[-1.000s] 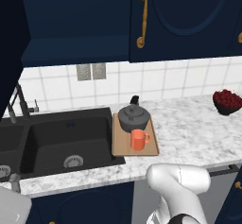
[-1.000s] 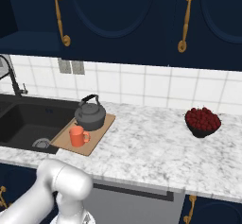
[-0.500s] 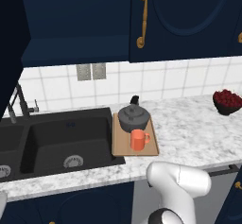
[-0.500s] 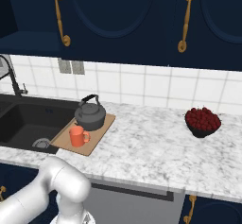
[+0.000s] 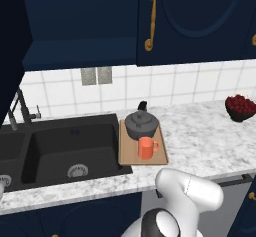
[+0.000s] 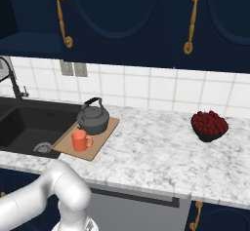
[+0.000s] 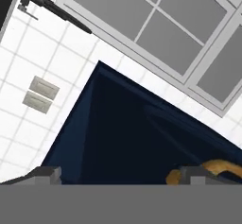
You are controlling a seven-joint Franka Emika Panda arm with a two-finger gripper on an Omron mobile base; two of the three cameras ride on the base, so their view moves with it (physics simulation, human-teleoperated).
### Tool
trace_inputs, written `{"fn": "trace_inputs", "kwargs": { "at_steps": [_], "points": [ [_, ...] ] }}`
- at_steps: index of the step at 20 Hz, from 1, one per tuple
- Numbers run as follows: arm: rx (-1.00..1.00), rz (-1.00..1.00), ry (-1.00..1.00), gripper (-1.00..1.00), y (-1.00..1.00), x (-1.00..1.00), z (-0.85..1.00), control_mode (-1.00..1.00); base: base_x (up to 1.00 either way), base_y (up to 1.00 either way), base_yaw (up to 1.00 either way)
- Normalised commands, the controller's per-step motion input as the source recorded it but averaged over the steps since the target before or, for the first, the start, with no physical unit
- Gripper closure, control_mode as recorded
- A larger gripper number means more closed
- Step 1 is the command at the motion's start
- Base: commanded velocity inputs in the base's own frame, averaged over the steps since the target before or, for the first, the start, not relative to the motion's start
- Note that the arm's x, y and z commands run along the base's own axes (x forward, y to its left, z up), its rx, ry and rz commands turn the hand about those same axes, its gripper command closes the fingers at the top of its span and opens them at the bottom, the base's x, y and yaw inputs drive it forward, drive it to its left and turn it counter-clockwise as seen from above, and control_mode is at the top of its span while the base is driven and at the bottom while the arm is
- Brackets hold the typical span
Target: Pick the kettle from the counter and place it on the tray. Then pick the mug from the cabinet and place it on the tray. Then close the cabinet doors.
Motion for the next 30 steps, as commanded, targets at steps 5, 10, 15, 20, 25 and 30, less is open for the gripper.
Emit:
{"fn": "trace_inputs", "kwargs": {
  "at_steps": [5, 10, 15, 20, 25, 30],
  "points": [
    [0.0, -0.17, 0.05, -1.0, -0.28, 0.22, 0.21, -1.0, 0.0, 0.0, 0.0],
    [0.06, -0.21, 0.01, -1.0, -0.77, 0.04, 0.21, -1.0, 0.0, 0.0, 0.0],
    [0.1, -0.13, 0.08, -1.0, -0.82, 0.43, 0.3, -1.0, 0.0, 0.0, 0.0],
    [0.1, -0.04, 0.05, -1.0, -0.83, 0.52, 0.27, -1.0, 0.0, 0.0, 0.0],
    [0.13, 0.0, 0.03, -1.0, -0.83, 0.61, 0.27, -1.0, 0.0, 0.0, 0.0],
    [0.13, 0.0, 0.0, -1.0, -0.78, 0.69, 0.17, -1.0, 0.0, 0.0, 0.0]
  ]
}}
